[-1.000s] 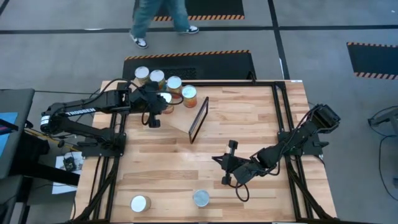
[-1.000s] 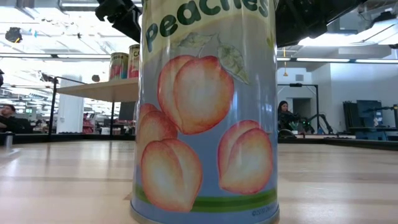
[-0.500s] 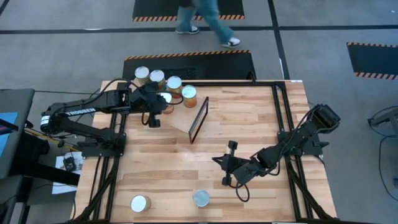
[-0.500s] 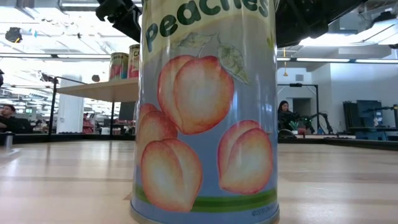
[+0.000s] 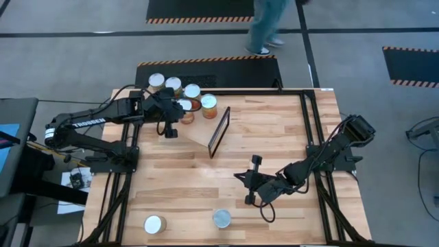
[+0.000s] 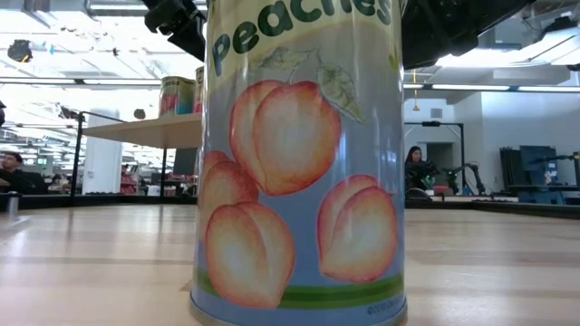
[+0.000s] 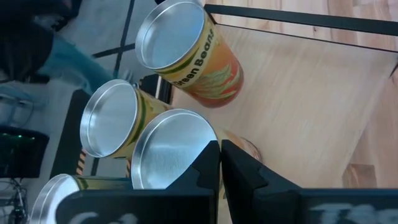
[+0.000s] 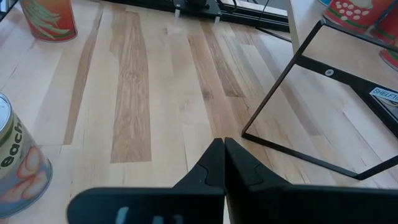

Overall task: Pick and place cans onto a shelf
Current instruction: Align the canned corn with the other canned tomatoes on the shelf, then align the canned peaches with the other canned peaches on the shelf, then align the canned green beans with the other canned green beans on the shelf

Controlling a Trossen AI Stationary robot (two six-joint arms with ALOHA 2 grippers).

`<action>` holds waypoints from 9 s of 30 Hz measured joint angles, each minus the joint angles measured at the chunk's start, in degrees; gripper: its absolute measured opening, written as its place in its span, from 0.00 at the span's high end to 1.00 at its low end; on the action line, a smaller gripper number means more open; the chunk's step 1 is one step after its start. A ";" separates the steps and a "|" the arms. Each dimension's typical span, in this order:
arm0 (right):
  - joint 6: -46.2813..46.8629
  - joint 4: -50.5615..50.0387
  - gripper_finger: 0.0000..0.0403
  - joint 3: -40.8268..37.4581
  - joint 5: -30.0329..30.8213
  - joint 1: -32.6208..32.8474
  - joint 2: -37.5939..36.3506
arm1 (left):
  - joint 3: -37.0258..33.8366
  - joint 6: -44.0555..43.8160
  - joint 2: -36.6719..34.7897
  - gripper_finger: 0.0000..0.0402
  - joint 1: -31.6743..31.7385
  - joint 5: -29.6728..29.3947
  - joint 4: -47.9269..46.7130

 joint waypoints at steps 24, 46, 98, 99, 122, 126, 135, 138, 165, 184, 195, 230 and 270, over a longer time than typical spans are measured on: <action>-0.02 -0.02 0.97 -0.02 0.00 0.00 0.00 | 0.00 0.45 -0.01 0.88 -0.01 -1.51 -0.08; -7.84 25.48 0.97 -11.82 -15.11 0.00 -0.04 | -16.46 -10.59 -3.85 0.99 -27.73 4.43 22.56; -4.66 20.19 0.96 -8.96 -17.42 -0.70 0.02 | 4.54 -17.59 43.98 0.78 -51.35 -1.63 42.09; -4.66 19.94 0.96 -8.96 -17.42 -0.70 0.02 | 4.54 -17.58 43.98 0.80 -51.14 -1.69 41.96; -3.45 18.96 0.96 -8.96 -17.42 -0.70 0.02 | 4.48 -35.74 16.97 1.00 -53.71 -17.15 4.14; -3.46 18.96 0.97 -8.96 -17.42 -0.70 0.02 | 4.48 -51.50 8.85 1.00 -54.68 -22.00 -8.31; -3.50 18.96 0.96 -8.96 -17.42 -0.70 0.02 | 4.47 -83.01 -3.38 1.00 -51.57 -29.43 -45.00; -3.54 18.98 0.97 -8.96 -17.42 -0.76 0.02 | 3.56 -83.45 -7.35 1.00 -48.59 -30.13 -43.39; -3.10 18.54 0.97 -8.96 -17.44 -0.81 -0.02 | 2.84 -50.59 -12.45 1.00 -6.89 -25.30 -36.29; -3.02 17.60 0.96 -8.96 -17.44 -0.76 -0.02 | 2.88 -39.72 -8.06 1.00 16.27 -13.06 -25.17; -3.02 17.64 0.96 -8.96 -17.44 -0.76 -0.02 | 2.88 -41.19 -6.12 0.99 18.49 -12.61 -21.35; -2.56 17.32 0.96 -8.96 -17.46 -0.70 -0.02 | 2.87 -38.22 -2.87 0.80 18.47 -13.58 -18.09; -8.01 47.83 0.97 -25.49 -13.57 0.75 0.00 | -20.31 -32.42 -16.09 0.99 -36.43 -15.50 15.71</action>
